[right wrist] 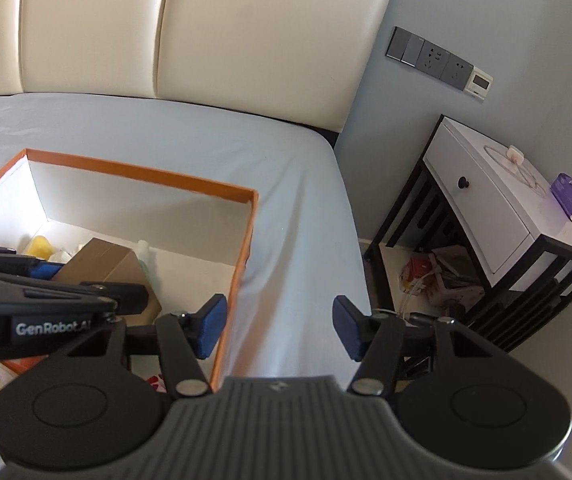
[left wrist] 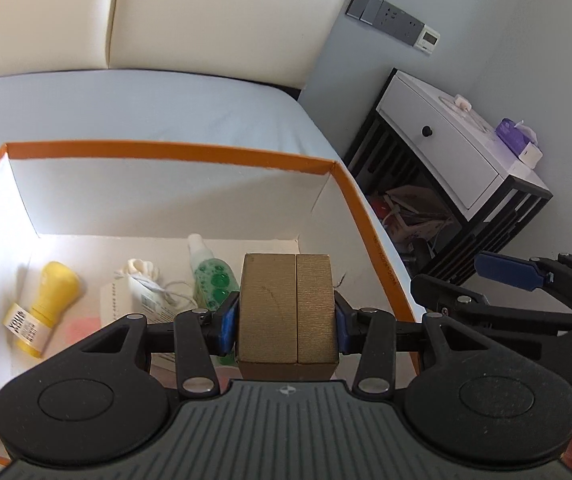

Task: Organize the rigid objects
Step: 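Lower the kraft box into the box and open the left gripper, then withdraw both grippers toward the yellow tape measure and gold jar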

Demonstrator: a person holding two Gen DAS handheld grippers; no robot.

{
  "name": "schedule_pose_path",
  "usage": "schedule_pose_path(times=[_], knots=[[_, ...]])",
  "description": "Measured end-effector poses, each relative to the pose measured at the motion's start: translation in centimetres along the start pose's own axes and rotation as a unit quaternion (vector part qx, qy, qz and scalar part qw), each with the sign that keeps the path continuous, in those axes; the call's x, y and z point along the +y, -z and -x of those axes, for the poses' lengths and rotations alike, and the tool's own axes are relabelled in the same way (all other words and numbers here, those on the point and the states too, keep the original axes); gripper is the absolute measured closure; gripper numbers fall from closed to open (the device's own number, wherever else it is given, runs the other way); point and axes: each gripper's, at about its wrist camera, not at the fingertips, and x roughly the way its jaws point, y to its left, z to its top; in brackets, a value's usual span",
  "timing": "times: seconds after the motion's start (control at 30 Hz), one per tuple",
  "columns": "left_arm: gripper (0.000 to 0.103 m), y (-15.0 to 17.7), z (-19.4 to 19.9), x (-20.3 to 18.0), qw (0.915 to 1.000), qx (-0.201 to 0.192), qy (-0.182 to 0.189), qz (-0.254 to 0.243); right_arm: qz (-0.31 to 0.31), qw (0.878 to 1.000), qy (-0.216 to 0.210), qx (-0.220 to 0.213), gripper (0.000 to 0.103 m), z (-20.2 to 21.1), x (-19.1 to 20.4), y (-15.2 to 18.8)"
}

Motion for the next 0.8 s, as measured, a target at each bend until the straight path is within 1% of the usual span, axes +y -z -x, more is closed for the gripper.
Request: schedule_pose_path(times=[0.13,0.37,0.47,0.5,0.53,0.6,0.7,0.8], knots=[[0.052,0.4,-0.8,-0.1,0.9999,0.014,-0.007,-0.002,-0.002,1.0,0.002,0.0,0.043,0.0,-0.2,0.5],[0.051,0.3,-0.9,-0.6,0.9996,0.023,-0.011,-0.015,-0.004,1.0,-0.001,0.006,0.043,0.0,-0.2,0.8],[0.041,0.4,-0.5,-0.3,0.9997,0.02,-0.009,-0.007,-0.01,1.0,0.0,0.004,0.043,0.4,-0.2,0.9],[0.038,0.5,-0.2,-0.2,0.9998,0.017,-0.009,-0.005,-0.011,1.0,0.001,0.003,0.042,0.5,-0.2,0.8],[0.037,0.5,0.0,-0.2,0.9998,0.014,-0.01,-0.005,-0.011,1.0,0.002,0.001,0.042,0.7,-0.3,0.8],[0.029,0.6,0.5,-0.2,0.9998,0.005,-0.015,-0.007,-0.01,1.0,0.004,-0.001,0.042,1.0,-0.2,0.8],[0.022,0.7,1.6,0.0,0.9998,-0.011,-0.017,-0.003,-0.012,1.0,0.005,-0.005,0.041,1.6,-0.2,0.8],[0.02,0.8,2.9,0.4,0.9997,-0.023,-0.008,0.009,-0.01,1.0,0.005,-0.01,0.041,2.4,-0.1,0.8]])
